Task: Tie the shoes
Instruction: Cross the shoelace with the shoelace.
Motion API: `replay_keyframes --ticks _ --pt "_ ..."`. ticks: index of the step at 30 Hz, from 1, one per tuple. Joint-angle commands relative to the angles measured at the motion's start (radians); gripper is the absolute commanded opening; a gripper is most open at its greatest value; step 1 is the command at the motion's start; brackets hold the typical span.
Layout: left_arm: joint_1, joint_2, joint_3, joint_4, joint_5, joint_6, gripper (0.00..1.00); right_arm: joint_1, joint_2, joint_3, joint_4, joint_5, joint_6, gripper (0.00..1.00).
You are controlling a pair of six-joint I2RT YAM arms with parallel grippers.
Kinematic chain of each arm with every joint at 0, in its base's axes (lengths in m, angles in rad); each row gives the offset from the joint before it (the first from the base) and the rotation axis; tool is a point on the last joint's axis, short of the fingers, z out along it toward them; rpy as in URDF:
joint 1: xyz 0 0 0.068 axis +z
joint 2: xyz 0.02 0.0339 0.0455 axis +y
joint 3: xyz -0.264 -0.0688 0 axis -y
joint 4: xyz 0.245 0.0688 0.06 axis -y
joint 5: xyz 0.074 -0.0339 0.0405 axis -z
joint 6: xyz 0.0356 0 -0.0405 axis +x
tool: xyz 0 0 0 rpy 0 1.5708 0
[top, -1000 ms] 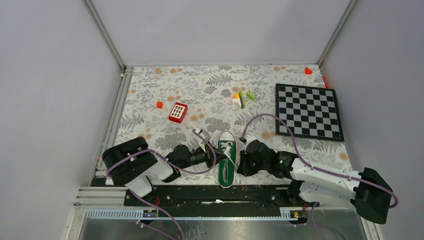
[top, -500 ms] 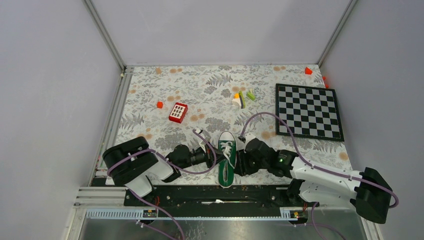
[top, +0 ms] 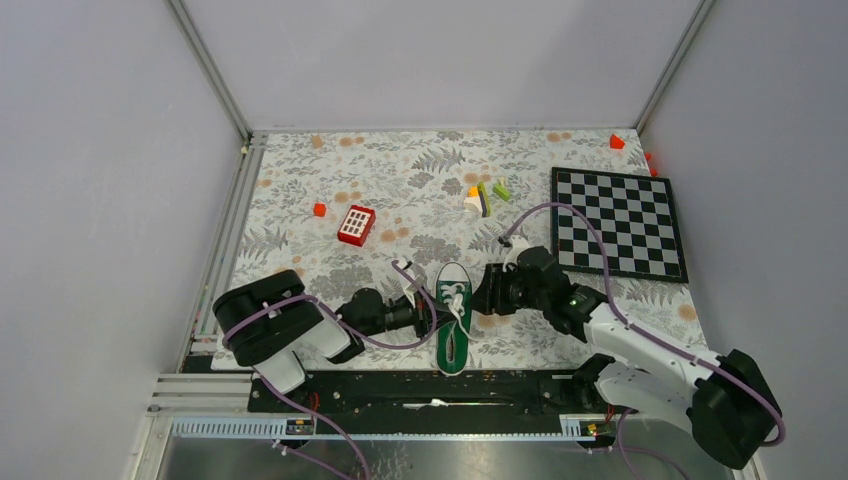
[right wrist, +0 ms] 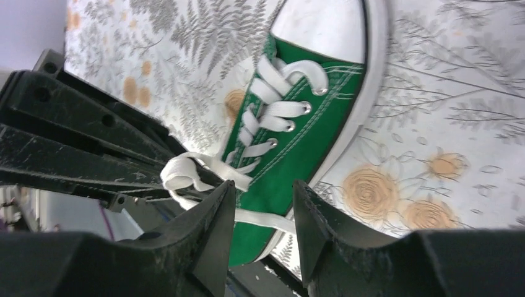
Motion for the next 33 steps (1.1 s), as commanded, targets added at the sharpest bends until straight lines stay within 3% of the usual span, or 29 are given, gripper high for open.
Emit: replay_keyframes --ticks 1,8,21,27,31,33 --pt "-0.003 -0.031 0.007 0.072 0.054 0.026 0.0 -0.017 0.043 -0.025 0.204 -0.174 0.036 0.47" --pt "-0.002 -0.047 -0.015 0.071 0.019 0.032 0.0 -0.017 0.055 -0.047 0.261 -0.219 0.027 0.42" --pt "-0.002 -0.046 -0.023 0.071 -0.013 0.023 0.0 -0.018 0.149 -0.049 0.297 -0.213 0.029 0.43" --pt "-0.002 -0.048 -0.021 0.072 -0.018 0.022 0.0 -0.018 0.186 -0.042 0.328 -0.237 0.047 0.34" --pt "-0.002 -0.048 -0.021 0.072 -0.037 0.019 0.0 -0.018 0.16 -0.057 0.331 -0.218 0.062 0.35" --pt "-0.002 -0.048 -0.025 0.072 -0.055 0.017 0.0 -0.018 0.12 -0.068 0.321 -0.194 0.068 0.42"
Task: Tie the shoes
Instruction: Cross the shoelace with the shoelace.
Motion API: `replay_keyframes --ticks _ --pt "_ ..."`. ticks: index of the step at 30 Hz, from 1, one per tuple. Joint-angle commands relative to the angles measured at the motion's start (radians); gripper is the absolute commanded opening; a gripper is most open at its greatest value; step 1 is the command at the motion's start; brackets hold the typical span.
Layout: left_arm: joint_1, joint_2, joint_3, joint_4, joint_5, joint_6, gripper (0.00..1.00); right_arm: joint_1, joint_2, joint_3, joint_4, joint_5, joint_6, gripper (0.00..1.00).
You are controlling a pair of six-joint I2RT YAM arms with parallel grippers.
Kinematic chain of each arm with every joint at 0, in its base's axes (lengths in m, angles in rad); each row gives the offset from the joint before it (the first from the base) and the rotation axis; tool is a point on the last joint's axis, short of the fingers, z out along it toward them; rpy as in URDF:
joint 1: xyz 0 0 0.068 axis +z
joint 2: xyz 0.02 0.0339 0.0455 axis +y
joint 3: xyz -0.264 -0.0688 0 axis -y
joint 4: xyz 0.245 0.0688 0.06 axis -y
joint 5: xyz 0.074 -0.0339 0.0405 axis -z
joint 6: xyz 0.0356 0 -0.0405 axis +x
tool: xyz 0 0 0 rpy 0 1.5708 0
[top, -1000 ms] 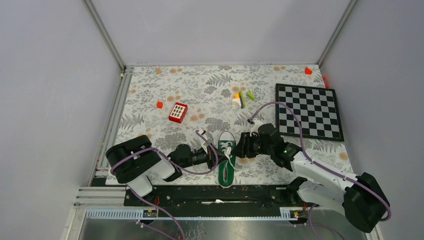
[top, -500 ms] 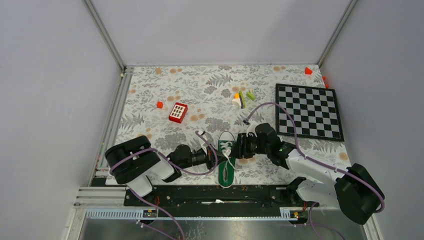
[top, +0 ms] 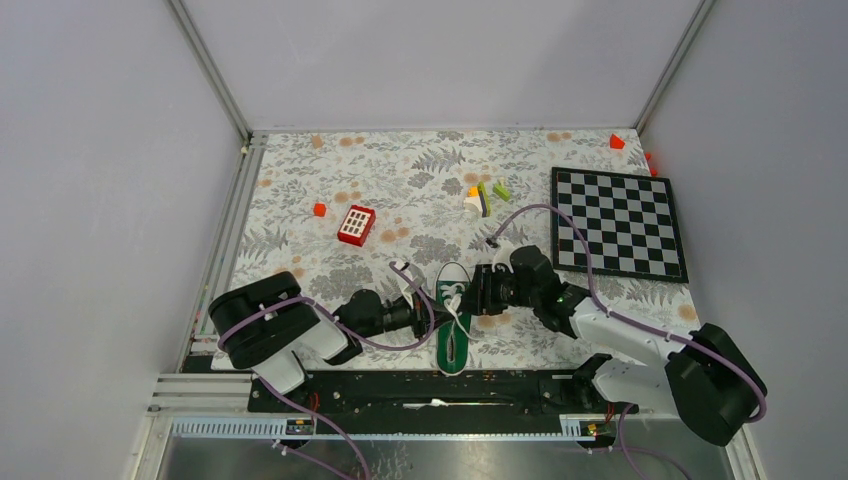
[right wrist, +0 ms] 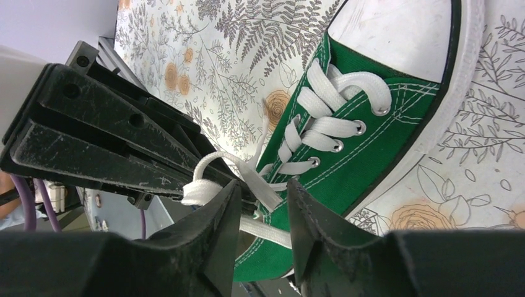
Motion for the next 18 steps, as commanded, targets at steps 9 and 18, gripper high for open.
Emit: replay_keyframes --ticks 9,18 --pt "-0.002 -0.027 -0.008 0.09 -0.067 -0.004 0.0 -0.003 -0.186 -0.025 -0.093 0.05 -0.015 0.44" --pt "-0.001 -0.035 -0.012 0.09 -0.056 -0.007 0.0 -0.004 -0.083 0.004 -0.055 -0.096 -0.061 0.48"
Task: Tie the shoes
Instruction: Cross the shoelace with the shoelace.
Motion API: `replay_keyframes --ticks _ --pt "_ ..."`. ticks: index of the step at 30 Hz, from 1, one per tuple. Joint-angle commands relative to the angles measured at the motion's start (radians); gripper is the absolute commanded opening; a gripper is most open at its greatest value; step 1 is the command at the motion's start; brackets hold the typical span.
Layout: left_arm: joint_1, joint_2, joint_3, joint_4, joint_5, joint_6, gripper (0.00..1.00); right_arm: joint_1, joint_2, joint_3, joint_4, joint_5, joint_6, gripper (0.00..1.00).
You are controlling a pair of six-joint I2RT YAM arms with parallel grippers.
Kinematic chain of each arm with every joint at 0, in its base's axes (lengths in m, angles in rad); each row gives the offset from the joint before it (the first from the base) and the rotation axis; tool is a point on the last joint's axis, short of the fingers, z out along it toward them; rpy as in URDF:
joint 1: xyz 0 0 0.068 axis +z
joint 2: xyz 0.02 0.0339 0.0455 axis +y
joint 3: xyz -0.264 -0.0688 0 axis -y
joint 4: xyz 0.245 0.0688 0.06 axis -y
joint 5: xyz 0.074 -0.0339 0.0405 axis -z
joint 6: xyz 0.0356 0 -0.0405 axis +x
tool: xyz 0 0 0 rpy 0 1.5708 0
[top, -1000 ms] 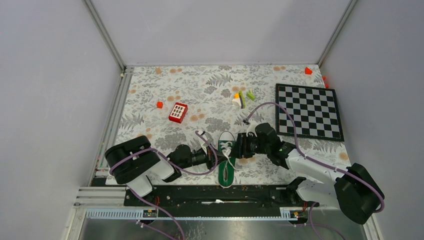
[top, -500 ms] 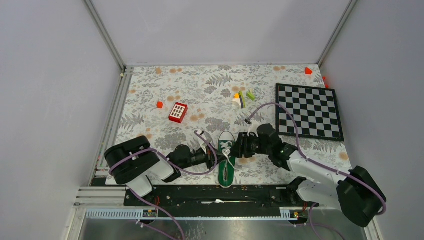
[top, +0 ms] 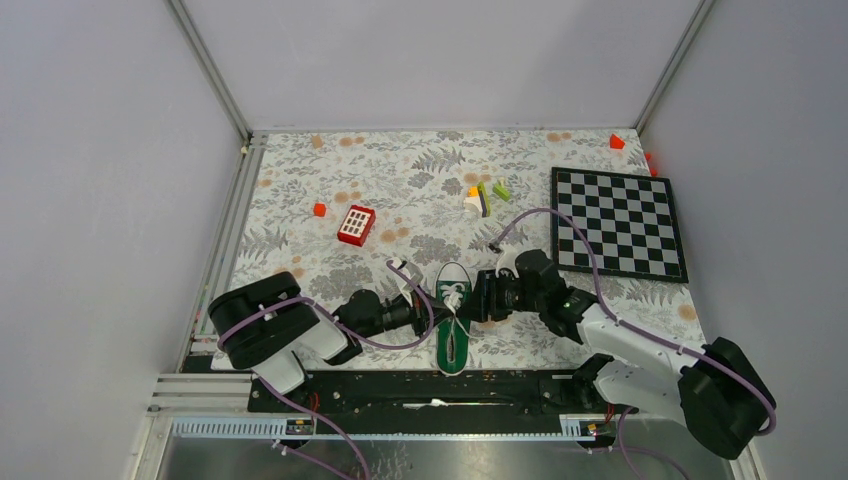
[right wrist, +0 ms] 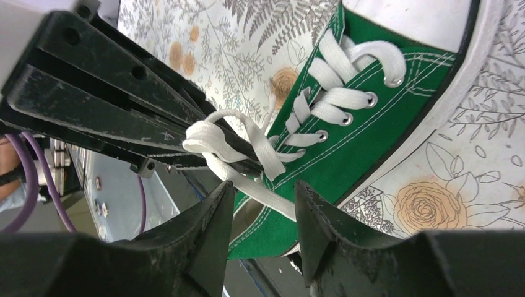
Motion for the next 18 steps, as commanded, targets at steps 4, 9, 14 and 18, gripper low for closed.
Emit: replay_keyframes --ticks 4,9,14,18 --pt "-0.001 -0.037 -0.016 0.075 -0.003 -0.003 0.0 -0.006 0.056 0.056 -0.005 -0.115 -0.082 0.48" --pt "-0.001 -0.035 -0.011 0.075 0.007 -0.004 0.0 -0.014 0.095 0.077 -0.014 -0.119 -0.106 0.5" --pt "-0.002 -0.041 -0.013 0.075 0.012 -0.004 0.0 -0.021 0.1 0.077 -0.01 -0.08 -0.108 0.48" --pt "-0.002 -0.044 -0.016 0.075 0.013 -0.004 0.0 -0.035 0.099 0.072 0.001 -0.064 -0.104 0.41"
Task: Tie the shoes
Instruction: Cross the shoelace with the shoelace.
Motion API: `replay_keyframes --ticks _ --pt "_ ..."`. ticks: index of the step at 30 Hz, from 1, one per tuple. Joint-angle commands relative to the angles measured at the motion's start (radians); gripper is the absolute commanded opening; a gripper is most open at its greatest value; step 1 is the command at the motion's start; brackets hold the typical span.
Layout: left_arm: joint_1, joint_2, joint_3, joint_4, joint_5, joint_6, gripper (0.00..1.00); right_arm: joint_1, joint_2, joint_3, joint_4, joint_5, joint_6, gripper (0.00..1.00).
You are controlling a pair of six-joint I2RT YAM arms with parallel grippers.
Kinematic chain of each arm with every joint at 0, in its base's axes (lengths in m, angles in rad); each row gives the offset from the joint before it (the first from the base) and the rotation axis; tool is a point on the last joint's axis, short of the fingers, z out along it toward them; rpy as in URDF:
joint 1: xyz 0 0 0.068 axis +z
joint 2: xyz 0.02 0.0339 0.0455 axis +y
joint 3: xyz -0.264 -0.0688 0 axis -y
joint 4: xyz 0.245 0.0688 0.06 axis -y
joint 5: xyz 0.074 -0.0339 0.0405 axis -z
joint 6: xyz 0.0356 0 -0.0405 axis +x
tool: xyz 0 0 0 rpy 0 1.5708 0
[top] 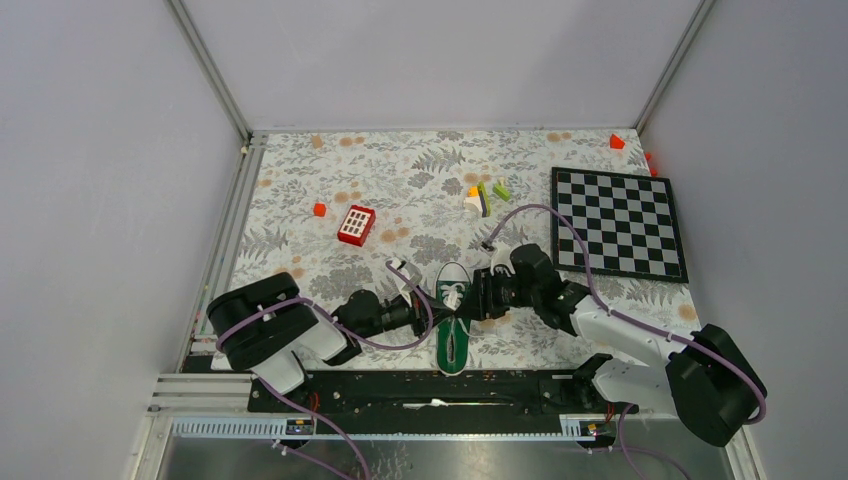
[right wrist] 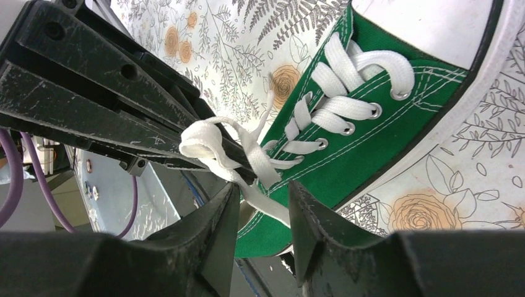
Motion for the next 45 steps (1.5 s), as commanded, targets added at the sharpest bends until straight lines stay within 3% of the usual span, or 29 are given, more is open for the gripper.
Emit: replay_keyframes --ticks 1,6,15,26,34,39,45 --pt "-0.001 -0.036 -0.01 0.073 0.011 -0.004 0.0 -0.023 -0.001 0.03 0.008 0.014 -0.018 0.4" --pt "-0.002 -0.037 -0.009 0.073 0.012 -0.006 0.0 -0.036 -0.005 0.02 0.025 0.007 -0.006 0.35" --pt "-0.001 -0.039 -0.014 0.073 0.03 0.01 0.0 -0.066 -0.019 0.005 0.025 -0.041 -0.004 0.46" --pt "-0.002 0.006 0.027 0.073 0.081 0.013 0.0 -0.12 -0.02 -0.004 0.022 -0.14 -0.018 0.48" --pt "0.001 0.003 0.029 0.073 0.072 0.013 0.0 -0.124 0.0 -0.014 0.086 -0.218 0.007 0.22" --pt "0.007 0.005 0.032 0.073 0.071 0.01 0.0 -0.123 0.005 -0.016 0.086 -0.235 0.003 0.19" --pt "0.011 0.004 0.034 0.073 0.073 0.011 0.0 -0.124 -0.001 -0.018 0.059 -0.233 -0.011 0.08"
